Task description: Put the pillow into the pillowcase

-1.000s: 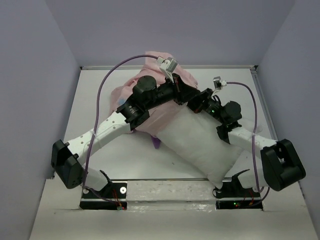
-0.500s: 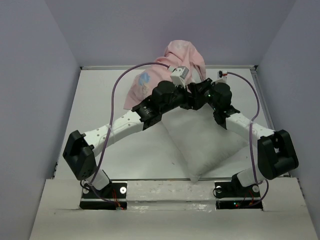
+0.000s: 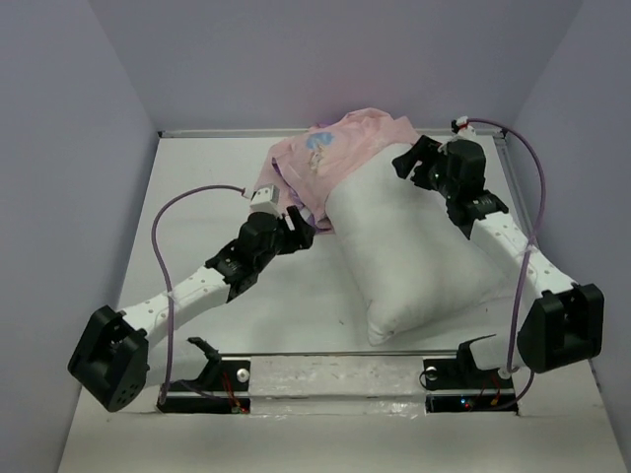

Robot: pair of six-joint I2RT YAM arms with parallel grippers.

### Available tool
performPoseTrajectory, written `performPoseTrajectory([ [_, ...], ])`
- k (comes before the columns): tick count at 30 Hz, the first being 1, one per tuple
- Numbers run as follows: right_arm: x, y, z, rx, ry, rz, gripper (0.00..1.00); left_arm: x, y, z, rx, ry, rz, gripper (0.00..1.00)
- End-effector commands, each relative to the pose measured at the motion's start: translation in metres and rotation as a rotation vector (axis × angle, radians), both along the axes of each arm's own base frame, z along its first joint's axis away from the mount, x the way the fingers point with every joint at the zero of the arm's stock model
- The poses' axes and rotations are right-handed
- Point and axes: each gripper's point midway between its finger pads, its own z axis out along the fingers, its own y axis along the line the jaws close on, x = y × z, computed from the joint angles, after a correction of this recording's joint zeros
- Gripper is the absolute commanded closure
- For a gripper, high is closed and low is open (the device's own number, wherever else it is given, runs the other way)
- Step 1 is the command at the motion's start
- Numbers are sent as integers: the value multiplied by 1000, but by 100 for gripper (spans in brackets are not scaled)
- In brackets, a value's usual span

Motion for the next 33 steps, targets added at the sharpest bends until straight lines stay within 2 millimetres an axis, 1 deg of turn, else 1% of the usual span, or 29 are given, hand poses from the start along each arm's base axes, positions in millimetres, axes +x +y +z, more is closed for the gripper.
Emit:
performPoseTrajectory([
  [1,-34,27,22,-237,-45,167,26,16,17,-42,5,44,83,21],
  [2,-39,34,18,-279,-31,186,26,21,18,-46,10,47,90,21],
  [3,-55,55,9,-337,1,250,25,29,17,-46,1,37,94,21],
  [4,-61,64,4,-438,12,262,23,37,15,-56,15,54,88,21],
  [5,-55,60,7,-470,2,238,20,42,14,-58,24,54,88,20],
  [6,-63,66,-1,-540,24,261,20,53,10,-63,37,54,89,21],
  [7,-61,71,-2,-570,30,270,19,58,8,-68,45,61,85,20],
  [8,-64,72,-8,-611,55,280,18,62,5,-72,50,64,80,20],
  [9,-66,79,-9,-647,56,297,18,72,0,-74,39,47,74,20],
  [11,-64,84,-13,-702,66,300,16,79,-8,-76,22,40,41,20],
  [12,-61,89,-20,-735,86,311,15,87,-15,-69,3,24,27,20],
  [13,-61,94,-24,-777,87,317,15,88,-20,-76,3,33,8,20],
  [14,-60,96,-30,-805,99,319,14,91,-23,-76,-5,26,1,20],
  [15,-56,101,-41,-835,121,324,13,99,-28,-78,-4,23,0,20],
  [18,-45,96,-56,-916,153,278,12,111,-35,-91,14,38,-6,20],
  [20,-39,103,-66,-999,160,269,10,118,-39,-102,14,52,-2,20],
  [21,-38,105,-65,-1021,156,258,9,115,-45,-104,3,61,-32,20],
  [22,-36,106,-63,-1041,150,234,8,116,-47,-109,0,69,-36,21],
  [23,-37,118,-60,-1049,130,244,8,118,-48,-113,-1,77,-36,21],
  [24,-39,123,-58,-1057,120,244,7,118,-49,-120,-6,90,-30,23],
  [27,-40,131,-50,-1083,98,221,6,118,-48,-128,-17,100,-15,27],
  [28,-43,137,-52,-1090,93,228,6,117,-47,-130,-16,101,-13,29],
  [29,-42,134,-51,-1100,95,215,6,117,-46,-131,-18,102,-11,31],
  [31,-49,140,-53,-1114,91,214,6,113,-45,-131,-25,96,-8,36],
  [33,-51,146,-59,-1092,100,249,6,112,-44,-131,-38,91,-9,40],
])
